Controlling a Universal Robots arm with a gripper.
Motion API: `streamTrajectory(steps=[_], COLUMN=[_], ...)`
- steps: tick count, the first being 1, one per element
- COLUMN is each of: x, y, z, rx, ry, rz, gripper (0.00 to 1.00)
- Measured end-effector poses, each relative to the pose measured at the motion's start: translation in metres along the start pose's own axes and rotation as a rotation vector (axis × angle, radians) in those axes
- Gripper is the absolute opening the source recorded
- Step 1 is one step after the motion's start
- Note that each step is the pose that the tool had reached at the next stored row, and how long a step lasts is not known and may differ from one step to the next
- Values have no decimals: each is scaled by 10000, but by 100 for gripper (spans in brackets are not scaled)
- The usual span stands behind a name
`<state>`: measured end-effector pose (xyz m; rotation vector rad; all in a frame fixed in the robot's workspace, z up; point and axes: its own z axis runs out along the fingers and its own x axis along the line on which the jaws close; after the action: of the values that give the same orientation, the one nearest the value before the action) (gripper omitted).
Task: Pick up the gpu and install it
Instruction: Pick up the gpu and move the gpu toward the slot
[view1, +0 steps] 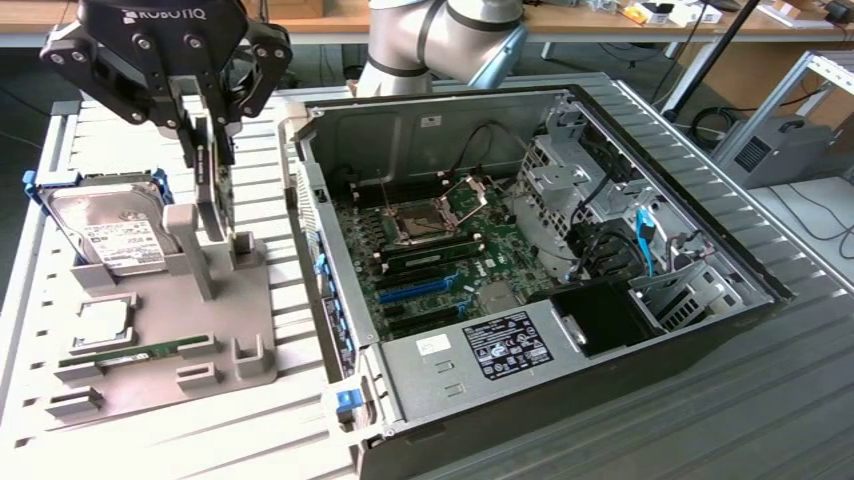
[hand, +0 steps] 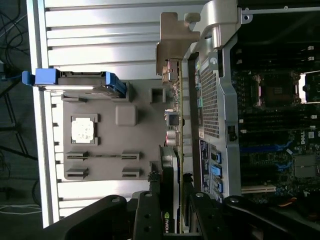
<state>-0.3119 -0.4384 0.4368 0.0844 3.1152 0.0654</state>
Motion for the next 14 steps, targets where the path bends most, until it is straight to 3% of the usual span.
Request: streamTrajectory(steps=[14], x=[-302], y=[16], z=[7], rx=[0], ry=[0], rz=[1], gripper=[27])
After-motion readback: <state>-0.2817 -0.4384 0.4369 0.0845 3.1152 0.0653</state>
